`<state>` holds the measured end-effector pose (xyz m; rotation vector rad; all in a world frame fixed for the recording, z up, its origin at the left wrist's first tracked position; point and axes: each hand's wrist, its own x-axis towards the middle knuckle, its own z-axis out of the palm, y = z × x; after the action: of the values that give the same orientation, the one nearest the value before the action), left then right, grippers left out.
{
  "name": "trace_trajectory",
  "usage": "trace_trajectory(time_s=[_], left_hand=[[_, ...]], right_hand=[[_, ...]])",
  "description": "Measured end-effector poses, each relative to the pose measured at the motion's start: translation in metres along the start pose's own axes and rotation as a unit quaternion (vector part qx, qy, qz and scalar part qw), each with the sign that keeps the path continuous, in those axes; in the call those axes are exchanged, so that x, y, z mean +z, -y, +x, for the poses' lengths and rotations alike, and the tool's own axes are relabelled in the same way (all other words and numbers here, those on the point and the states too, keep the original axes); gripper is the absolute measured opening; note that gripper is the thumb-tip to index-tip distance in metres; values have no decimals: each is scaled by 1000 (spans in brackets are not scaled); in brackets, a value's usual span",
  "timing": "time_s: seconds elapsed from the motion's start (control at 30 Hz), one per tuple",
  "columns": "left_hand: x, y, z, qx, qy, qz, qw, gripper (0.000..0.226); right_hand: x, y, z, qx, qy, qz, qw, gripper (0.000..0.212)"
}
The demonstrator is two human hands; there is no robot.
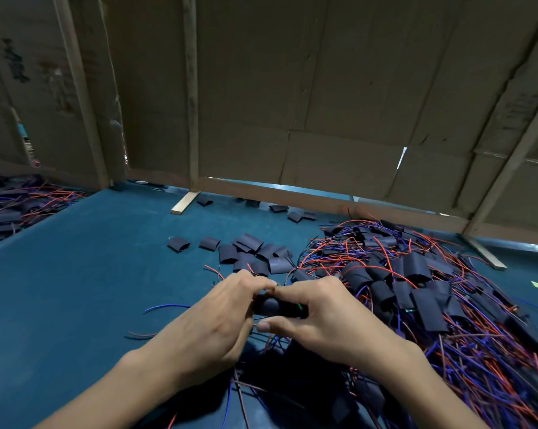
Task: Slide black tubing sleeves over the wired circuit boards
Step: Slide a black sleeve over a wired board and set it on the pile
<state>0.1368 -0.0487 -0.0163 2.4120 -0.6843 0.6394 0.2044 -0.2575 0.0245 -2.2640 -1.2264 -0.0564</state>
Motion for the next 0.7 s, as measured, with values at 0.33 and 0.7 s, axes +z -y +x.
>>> trace_trajectory(time_s=[0.33,0.7], left_hand=[[-4,15,4,-57,-67,125,988,44],[-20,43,-7,-120,168,199,958,57]], right_hand=[[-52,-11,-4,-44,-141,-18,989,25],[-87,-48,-22,360,-24,-362,859,63]])
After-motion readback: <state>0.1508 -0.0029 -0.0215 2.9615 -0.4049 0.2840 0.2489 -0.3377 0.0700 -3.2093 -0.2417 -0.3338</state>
